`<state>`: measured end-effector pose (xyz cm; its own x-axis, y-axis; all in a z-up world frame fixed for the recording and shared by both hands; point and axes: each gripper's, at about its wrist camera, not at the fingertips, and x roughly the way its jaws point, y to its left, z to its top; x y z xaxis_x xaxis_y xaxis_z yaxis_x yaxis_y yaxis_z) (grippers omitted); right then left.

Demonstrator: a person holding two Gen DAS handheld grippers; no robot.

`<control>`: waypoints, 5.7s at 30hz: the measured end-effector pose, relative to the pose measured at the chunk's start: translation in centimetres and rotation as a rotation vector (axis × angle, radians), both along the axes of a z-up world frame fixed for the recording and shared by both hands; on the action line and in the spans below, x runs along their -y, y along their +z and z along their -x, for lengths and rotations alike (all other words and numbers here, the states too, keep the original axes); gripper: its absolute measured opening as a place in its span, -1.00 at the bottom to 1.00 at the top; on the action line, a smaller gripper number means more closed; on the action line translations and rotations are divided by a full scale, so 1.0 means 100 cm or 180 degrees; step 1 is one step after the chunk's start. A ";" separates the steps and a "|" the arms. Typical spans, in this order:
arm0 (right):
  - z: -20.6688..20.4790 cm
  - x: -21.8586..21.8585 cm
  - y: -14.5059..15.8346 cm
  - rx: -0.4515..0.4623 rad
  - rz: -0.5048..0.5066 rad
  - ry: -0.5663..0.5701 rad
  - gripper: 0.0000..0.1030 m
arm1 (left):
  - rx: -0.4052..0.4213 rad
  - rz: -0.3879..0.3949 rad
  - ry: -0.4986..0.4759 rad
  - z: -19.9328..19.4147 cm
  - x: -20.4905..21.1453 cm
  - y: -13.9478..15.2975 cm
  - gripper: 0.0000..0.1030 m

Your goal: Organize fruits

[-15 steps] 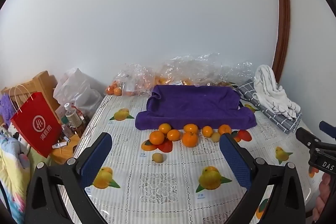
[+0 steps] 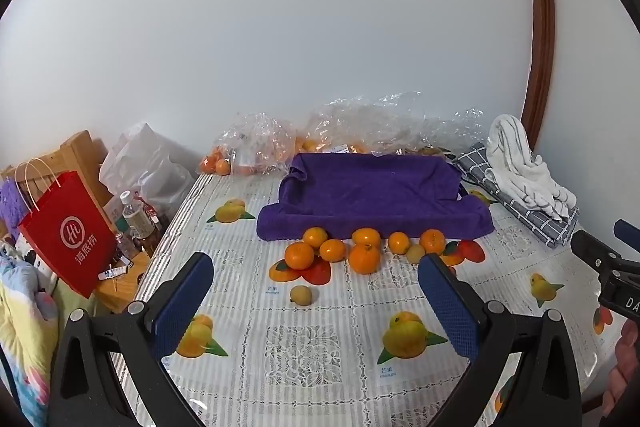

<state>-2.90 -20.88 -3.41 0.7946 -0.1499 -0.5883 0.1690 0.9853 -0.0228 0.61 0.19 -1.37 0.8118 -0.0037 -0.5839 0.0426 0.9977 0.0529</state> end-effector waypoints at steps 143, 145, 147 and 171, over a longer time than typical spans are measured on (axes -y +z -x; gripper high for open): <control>-0.122 -0.005 -0.134 -0.0734 -0.0125 0.0613 -0.52 | -0.1085 0.0292 -0.0162 -0.154 -0.045 -0.135 0.37; -0.121 -0.002 -0.134 -0.0750 -0.0150 0.0630 -0.52 | -0.1102 0.0250 -0.0145 -0.158 -0.043 -0.141 0.30; -0.120 -0.001 -0.135 -0.0763 -0.0189 0.0646 -0.52 | -0.1090 0.0256 -0.0153 -0.159 -0.043 -0.145 0.30; -0.104 -0.001 -0.129 -0.0861 -0.0248 0.0563 -0.52 | -0.0886 0.0747 -0.0358 -0.156 -0.052 -0.137 -0.28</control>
